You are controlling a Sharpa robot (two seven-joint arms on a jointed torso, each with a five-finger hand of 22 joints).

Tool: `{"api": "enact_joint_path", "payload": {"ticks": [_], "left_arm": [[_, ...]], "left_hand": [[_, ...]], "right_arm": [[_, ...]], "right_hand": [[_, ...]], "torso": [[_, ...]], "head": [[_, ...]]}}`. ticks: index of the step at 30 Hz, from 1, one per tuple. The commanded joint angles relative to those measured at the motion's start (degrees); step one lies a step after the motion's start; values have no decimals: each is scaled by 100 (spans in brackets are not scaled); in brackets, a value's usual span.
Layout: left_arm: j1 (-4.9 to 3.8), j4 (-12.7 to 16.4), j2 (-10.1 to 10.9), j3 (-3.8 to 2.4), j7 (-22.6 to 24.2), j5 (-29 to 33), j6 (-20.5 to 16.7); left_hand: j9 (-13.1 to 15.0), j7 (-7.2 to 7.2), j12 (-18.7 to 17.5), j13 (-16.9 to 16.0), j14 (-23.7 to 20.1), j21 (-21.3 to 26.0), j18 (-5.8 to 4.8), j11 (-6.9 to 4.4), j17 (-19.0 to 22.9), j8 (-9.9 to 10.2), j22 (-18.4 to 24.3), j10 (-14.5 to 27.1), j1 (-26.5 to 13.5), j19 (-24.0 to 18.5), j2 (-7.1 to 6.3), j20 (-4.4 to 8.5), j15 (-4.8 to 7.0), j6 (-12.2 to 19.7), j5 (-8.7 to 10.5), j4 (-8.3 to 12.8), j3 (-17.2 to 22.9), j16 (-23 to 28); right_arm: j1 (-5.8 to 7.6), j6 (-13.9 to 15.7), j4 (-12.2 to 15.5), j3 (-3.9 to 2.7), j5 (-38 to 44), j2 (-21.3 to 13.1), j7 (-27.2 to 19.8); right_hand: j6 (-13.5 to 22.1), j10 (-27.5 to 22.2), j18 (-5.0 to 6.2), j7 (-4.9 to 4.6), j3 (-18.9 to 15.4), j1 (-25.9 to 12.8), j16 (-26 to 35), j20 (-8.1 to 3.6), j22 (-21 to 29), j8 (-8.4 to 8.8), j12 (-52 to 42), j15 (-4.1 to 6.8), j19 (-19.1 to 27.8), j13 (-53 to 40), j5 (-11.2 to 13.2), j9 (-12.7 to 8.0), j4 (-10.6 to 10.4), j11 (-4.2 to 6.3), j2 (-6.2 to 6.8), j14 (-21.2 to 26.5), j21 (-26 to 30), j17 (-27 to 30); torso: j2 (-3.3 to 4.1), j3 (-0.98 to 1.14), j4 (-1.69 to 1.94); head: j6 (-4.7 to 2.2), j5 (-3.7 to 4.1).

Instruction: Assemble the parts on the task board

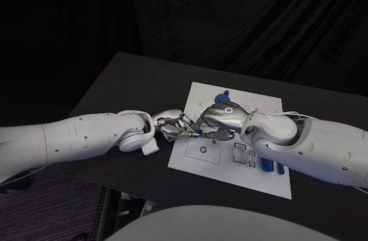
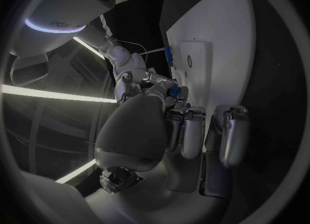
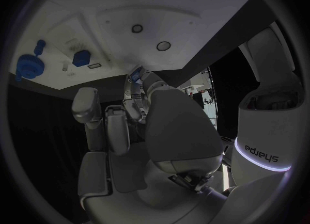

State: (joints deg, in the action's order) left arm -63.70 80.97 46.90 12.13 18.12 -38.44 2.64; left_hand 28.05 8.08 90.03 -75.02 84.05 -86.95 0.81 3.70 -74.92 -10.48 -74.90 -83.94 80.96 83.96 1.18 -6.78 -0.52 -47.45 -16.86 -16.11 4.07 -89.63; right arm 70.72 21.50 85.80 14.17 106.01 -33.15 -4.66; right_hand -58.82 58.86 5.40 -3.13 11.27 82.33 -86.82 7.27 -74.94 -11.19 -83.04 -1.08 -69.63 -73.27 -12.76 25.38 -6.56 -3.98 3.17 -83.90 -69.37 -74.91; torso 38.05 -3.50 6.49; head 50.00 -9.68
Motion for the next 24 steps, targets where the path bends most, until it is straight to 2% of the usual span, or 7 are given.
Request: {"api": "enact_joint_path", "payload": {"ticks": [1,9,14,16,17,24], "left_arm": [[8,19,-33,-4,152,62,97],[9,0,-59,-4,165,62,126],[11,-6,-65,-4,182,62,146],[11,-8,-67,-4,195,62,149],[11,-10,-68,-4,203,62,150],[13,-17,-73,-4,234,62,159]], "left_hand": [[-14,-9,-3,-1498,595,33,25,-17,-1508,-39,-1371,-606,72,302,17,-22,-5,-53,-80,15,3,-37],[-57,-15,-3,-1498,595,39,27,-26,-1508,-48,-1369,-606,120,296,99,-11,4,-48,-304,-17,63,-37],[-95,-32,-3,-1498,595,40,27,-47,-1508,-93,-1368,-606,280,294,151,7,21,-94,-673,7,236,-37],[-99,-39,-3,-1498,595,37,26,-50,-1508,-102,-1369,-606,304,296,158,8,24,-105,-706,11,267,-37],[-104,-47,-3,-1498,595,41,28,-62,-1508,-128,-1368,-606,374,292,178,17,33,-136,-824,25,364,-37],[-115,-69,-3,-1498,595,41,28,-82,-1508,-192,-1367,-606,514,291,224,36,52,-209,-971,26,702,-37]], "right_arm": [[-10,-84,-5,-2,43,13,104],[-10,-123,-13,-2,43,29,115],[-10,-147,-15,-2,43,34,124],[-10,-156,-15,-2,43,35,127],[-10,-160,-16,-2,43,36,128],[-10,-177,-18,-2,43,42,130]], "right_hand": [[-30,32,17,-3,7,28,23,9,-766,-34,-36,28,-24,-8,-24,22,22,-1,-52,-40,-3,-1017],[-10,30,18,-12,7,34,26,7,-764,-26,-35,29,-24,-2,-24,38,29,5,-51,-38,4,-1012],[-6,27,18,-13,7,35,25,7,-764,-24,-34,29,-23,1,-24,40,30,6,-51,-39,7,-1013],[-6,27,18,-13,7,35,25,7,-764,-24,-34,29,-23,1,-24,40,30,6,-51,-39,7,-1013],[-6,27,18,-13,7,35,25,7,-764,-24,-34,29,-23,1,-24,40,30,6,-51,-39,7,-1013],[-2,18,19,-15,7,36,30,7,-762,-22,-31,30,-21,7,-24,43,32,7,-51,-32,10,-1006]], "torso": [[2,0,-1],[0,1,-1],[-1,2,-6],[-2,0,-8],[-2,0,-7],[-4,2,-4]], "head": [[0,-4],[0,-7],[0,-14],[0,-17],[0,-20],[0,-23]]}}
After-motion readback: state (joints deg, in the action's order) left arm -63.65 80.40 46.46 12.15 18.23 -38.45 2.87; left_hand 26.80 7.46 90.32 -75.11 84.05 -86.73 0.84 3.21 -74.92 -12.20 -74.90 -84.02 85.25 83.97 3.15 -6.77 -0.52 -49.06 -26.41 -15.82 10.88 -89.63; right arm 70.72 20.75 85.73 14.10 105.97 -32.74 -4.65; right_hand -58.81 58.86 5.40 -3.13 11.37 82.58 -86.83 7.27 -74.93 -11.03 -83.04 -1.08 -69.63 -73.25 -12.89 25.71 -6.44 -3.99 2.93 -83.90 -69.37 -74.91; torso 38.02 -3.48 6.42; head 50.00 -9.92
